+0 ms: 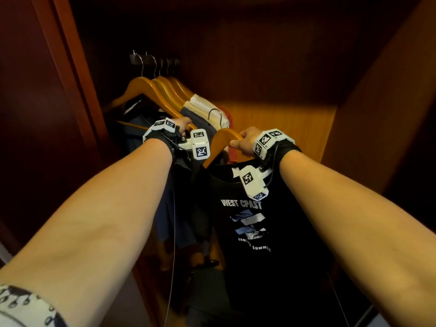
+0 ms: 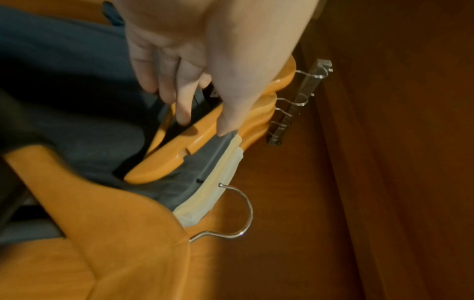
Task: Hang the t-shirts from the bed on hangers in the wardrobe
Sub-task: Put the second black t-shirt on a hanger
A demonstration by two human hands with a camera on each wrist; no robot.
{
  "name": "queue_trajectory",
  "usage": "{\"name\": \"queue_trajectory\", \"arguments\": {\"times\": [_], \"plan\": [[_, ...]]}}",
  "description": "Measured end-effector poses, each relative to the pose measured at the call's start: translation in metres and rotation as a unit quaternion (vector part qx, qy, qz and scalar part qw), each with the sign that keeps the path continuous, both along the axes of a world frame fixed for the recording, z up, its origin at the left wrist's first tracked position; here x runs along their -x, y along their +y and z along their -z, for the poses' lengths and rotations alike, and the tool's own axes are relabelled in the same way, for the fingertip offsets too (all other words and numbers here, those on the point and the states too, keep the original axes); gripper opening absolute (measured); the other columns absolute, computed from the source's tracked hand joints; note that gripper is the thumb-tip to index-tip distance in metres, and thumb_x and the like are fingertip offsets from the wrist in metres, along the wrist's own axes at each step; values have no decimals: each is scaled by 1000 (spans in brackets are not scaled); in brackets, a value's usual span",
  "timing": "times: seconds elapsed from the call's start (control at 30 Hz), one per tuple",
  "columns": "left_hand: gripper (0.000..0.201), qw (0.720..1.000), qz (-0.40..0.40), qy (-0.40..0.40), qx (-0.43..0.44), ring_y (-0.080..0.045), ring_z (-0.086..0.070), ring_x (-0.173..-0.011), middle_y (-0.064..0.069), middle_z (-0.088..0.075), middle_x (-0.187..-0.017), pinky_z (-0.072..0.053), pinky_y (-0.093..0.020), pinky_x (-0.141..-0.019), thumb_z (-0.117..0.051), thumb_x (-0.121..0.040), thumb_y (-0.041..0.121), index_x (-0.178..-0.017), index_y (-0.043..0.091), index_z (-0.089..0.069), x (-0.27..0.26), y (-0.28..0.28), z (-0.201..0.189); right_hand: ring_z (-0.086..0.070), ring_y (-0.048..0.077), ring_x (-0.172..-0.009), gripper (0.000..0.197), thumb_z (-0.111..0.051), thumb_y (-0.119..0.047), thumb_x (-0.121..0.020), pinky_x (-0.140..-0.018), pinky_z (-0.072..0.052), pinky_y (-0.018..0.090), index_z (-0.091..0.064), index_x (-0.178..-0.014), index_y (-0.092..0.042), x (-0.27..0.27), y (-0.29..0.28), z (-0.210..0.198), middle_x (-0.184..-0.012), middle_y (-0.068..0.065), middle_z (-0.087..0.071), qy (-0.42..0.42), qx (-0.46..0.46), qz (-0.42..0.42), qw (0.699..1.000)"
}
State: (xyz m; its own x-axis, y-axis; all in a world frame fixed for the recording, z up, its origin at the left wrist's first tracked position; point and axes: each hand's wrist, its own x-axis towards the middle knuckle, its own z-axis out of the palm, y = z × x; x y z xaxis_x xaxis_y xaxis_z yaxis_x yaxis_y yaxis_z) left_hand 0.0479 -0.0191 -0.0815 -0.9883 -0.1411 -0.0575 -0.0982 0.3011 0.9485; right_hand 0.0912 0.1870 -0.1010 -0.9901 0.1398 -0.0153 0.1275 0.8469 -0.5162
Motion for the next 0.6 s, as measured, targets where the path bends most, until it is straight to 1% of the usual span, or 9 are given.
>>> {"name": "queue_trajectory", "arguments": {"times": [0.1,0.17,0.23,0.3,0.37,0.43,0.5,0.53,0.6], "plan": [[32,1000,14,-2,-13,-9,-50,-55,-3,-57,-78,-51,-18,-49,-46,-103,21,-72,13,-44,-1,-6,-2,-71,29,-91,51,-65,-64,-77,-88,-57,48,-65,-99,-18,14,-6,-4,-99,6,-74,3,-5,-24,1000],[36,1000,-15,-2,-21,-12,-53,-43,-5,-60,-59,-42,-20,-37,-45,-103,26,-71,9,-46,-2,-12,-5,-71,29,-90,54,-64,-66,-75,-87,-57,47,-64,-103,-20,27,-10,-8,-99,4,-73,11,0,-32,999],[38,999,-40,6,-15,-13,-53,-42,-2,-56,-45,-40,-23,-41,-46,-103,25,-68,9,-46,-4,-16,-9,-72,28,-87,52,-65,-64,-77,-85,-58,46,-63,-107,-21,24,-20,-18,-97,3,-73,23,12,-53,998],[34,998,-57,20,-17,-16,-54,-49,-5,-58,-51,-42,-25,-45,-48,-101,21,-69,9,-47,-5,-21,-13,-72,27,-85,52,-68,-59,-80,-83,-59,44,-63,-110,-17,23,-30,-28,-95,6,-74,34,43,-61,997],[29,998,-63,20,-17,-18,-58,-50,-8,-62,-61,-45,-21,-39,-50,-99,21,-72,9,-48,-6,-24,-17,-72,25,-85,45,-68,-50,-86,-82,-59,41,-61,-112,-14,23,-38,-37,-94,6,-73,38,63,-75,994],[25,998,-63,14,-26,-23,-63,-63,-12,-67,-80,-55,-26,-55,-55,-95,26,-77,8,-53,-4,-26,-19,-72,22,-82,41,-66,-47,-90,-78,-60,37,-61,-113,-14,27,-43,-43,-93,5,-73,32,66,-91,993],[23,997,-60,12,-37,-26,-66,-70,-12,-69,-86,-57,-36,-74,-60,-91,30,-83,9,-59,2,-32,-20,-69,19,-75,38,-65,-44,-91,-68,-58,31,-60,-113,-13,31,-44,-48,-90,4,-71,29,65,-106,992],[22,997,-57,13,-46,-24,-68,-65,-11,-70,-83,-57,-35,-69,-62,-91,30,-86,9,-61,7,-35,-21,-67,18,-72,37,-65,-43,-92,-64,-57,29,-60,-112,-12,31,-45,-50,-89,4,-70,24,64,-109,992],[22,997,-38,-1,-61,-21,-68,-51,-10,-69,-81,-53,-27,-50,-62,-90,29,-94,8,-63,18,-40,-20,-69,19,-76,39,-66,-44,-91,-72,-59,32,-62,-112,-12,36,-43,-49,-92,5,-71,7,54,-108,993]]}}
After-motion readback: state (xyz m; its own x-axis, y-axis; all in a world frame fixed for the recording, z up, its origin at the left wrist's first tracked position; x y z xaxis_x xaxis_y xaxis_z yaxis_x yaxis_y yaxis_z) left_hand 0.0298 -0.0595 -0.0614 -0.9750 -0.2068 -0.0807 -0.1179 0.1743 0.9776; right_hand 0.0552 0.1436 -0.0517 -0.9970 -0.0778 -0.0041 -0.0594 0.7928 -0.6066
